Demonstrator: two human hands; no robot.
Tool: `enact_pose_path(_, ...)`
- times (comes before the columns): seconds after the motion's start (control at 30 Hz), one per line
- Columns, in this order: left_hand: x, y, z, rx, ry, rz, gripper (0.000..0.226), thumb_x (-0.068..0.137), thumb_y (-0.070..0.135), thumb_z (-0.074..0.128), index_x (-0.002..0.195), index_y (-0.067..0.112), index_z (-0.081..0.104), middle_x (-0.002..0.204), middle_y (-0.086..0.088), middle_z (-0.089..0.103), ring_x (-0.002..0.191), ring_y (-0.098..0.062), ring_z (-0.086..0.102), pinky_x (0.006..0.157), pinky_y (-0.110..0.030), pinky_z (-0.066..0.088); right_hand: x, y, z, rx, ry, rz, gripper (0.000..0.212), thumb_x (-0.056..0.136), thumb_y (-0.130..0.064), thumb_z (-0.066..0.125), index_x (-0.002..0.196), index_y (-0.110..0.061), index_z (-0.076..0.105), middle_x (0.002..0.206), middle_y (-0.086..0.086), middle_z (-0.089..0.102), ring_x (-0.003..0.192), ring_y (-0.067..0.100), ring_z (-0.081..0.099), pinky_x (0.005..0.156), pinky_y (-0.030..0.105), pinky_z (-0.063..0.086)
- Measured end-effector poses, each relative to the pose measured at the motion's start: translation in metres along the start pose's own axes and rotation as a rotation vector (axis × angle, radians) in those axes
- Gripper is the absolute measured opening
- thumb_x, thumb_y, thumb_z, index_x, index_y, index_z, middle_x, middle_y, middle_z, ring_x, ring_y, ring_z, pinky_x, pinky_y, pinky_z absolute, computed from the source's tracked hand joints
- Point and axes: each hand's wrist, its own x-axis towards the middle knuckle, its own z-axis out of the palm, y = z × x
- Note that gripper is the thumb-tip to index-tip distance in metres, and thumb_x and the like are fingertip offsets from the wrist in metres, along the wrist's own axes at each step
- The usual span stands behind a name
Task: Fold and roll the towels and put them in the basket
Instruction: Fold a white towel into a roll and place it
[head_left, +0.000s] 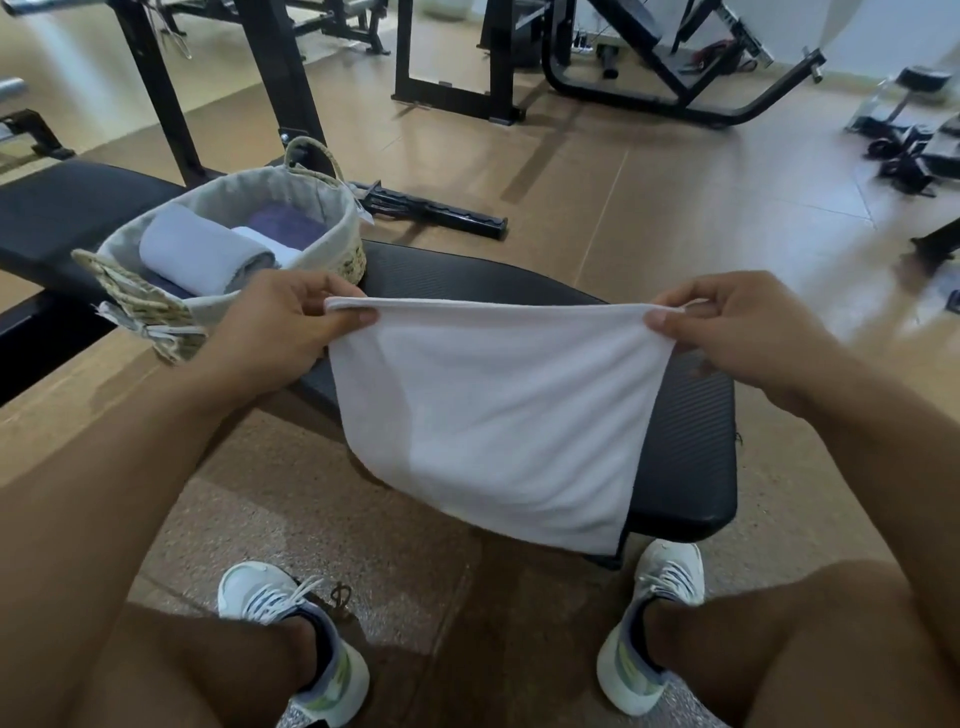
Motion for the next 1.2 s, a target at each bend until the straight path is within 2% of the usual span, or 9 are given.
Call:
enact_pose_path(0.17, 0.017, 0.003, 0.014, 0.020, 0.153, 0.020, 0.008, 0.088, 0.031, 0.077, 0.096, 0.028, 0.077, 0.060, 0.020, 0.068, 0.057, 0.007, 0.060, 0.056, -0.005, 0.044, 0.012, 0.005, -0.005, -0.200, 0.219, -0.069, 0.012, 0.093, -0.038, 0.068, 0.098, -0.031, 0.077, 0.092, -0.012, 0.077, 0.088, 0.008, 0.073, 0.086, 0.042, 0.060)
enact_pose_path(0.23, 0.026, 0.002, 0.023, 0.006, 0.162, 0.003, 0.017, 0.091, 0.034, 0.074, 0.106, 0.026, 0.079, 0.068, 0.021, 0.071, 0.070, 0.002, 0.066, 0.075, -0.019, 0.056, 0.020, 0.010, -0.004, -0.295, 0.242, -0.056, 0.019, 0.092, -0.044, 0.066, 0.105, -0.034, 0.077, 0.095, -0.013, 0.077, 0.092, 0.010, 0.072, 0.093, 0.044, 0.057)
enact_pose_path(0.3, 0.035, -0.001, 0.032, 0.030, 0.155, -0.024, 0.018, 0.093, 0.037, 0.071, 0.104, 0.026, 0.080, 0.074, 0.011, 0.072, 0.075, -0.012, 0.069, 0.080, -0.035, 0.058, 0.026, 0.013, -0.001, -0.385, 0.239, -0.039, 0.019, 0.093, -0.048, 0.063, 0.101, -0.038, 0.077, 0.090, -0.015, 0.075, 0.090, 0.013, 0.071, 0.091, 0.044, 0.056)
enact_pose_path(0.4, 0.051, -0.005, 0.045, -0.012, 0.106, -0.077, 0.015, 0.099, 0.033, 0.064, 0.093, 0.025, 0.075, 0.053, 0.005, 0.065, 0.046, -0.008, 0.059, 0.058, -0.025, 0.050, 0.035, 0.016, 0.001, -0.431, 0.278, 0.005, 0.018, 0.094, -0.048, 0.061, 0.094, -0.038, 0.076, 0.080, -0.014, 0.070, 0.083, 0.016, 0.066, 0.076, 0.034, 0.049)
enact_pose_path(0.57, 0.071, -0.010, 0.062, -0.259, 0.038, -0.164, 0.015, 0.101, 0.025, 0.061, 0.092, 0.022, 0.073, 0.081, 0.005, 0.077, 0.062, -0.010, 0.071, 0.056, -0.021, 0.054, 0.052, 0.021, 0.020, 0.238, 0.285, 0.168, 0.017, 0.099, -0.032, 0.062, 0.096, -0.016, 0.066, 0.073, 0.001, 0.076, 0.058, 0.018, 0.072, 0.047, 0.025, 0.050)
enact_pose_path(0.73, 0.084, -0.010, 0.070, -0.430, -0.034, -0.155, 0.009, 0.099, 0.027, 0.066, 0.106, 0.026, 0.071, 0.112, -0.003, 0.075, 0.105, -0.017, 0.071, 0.093, -0.030, 0.057, 0.071, 0.031, 0.036, 0.495, 0.303, 0.153, 0.007, 0.103, -0.022, 0.059, 0.097, -0.018, 0.058, 0.105, 0.007, 0.076, 0.094, 0.021, 0.074, 0.075, 0.037, 0.064)
enact_pose_path(0.87, 0.088, -0.017, 0.072, -0.474, -0.031, -0.180, 0.015, 0.093, 0.038, 0.070, 0.105, 0.030, 0.073, 0.115, 0.007, 0.074, 0.115, -0.012, 0.067, 0.105, -0.034, 0.050, 0.082, 0.038, 0.038, 0.546, 0.306, 0.153, 0.008, 0.100, -0.021, 0.063, 0.093, -0.020, 0.059, 0.111, 0.009, 0.073, 0.108, 0.023, 0.071, 0.089, 0.034, 0.061)
enact_pose_path(1.03, 0.079, -0.015, 0.075, -0.428, -0.028, -0.323, 0.019, 0.100, 0.031, 0.064, 0.095, 0.016, 0.075, 0.101, -0.008, 0.076, 0.098, -0.020, 0.074, 0.087, -0.035, 0.060, 0.078, 0.043, 0.035, 0.600, 0.172, 0.304, 0.032, 0.097, -0.042, 0.064, 0.094, -0.010, 0.063, 0.097, 0.012, 0.073, 0.086, 0.024, 0.076, 0.070, 0.035, 0.062)
enact_pose_path(1.2, 0.054, -0.007, 0.064, -0.384, -0.084, -0.448, 0.012, 0.098, 0.011, 0.062, 0.106, 0.008, 0.071, 0.094, -0.017, 0.078, 0.075, -0.024, 0.078, 0.074, -0.041, 0.064, 0.060, 0.055, 0.025, 0.405, 0.018, 0.386, 0.009, 0.095, -0.014, 0.067, 0.102, -0.009, 0.064, 0.095, 0.018, 0.076, 0.078, 0.026, 0.078, 0.064, 0.035, 0.064)
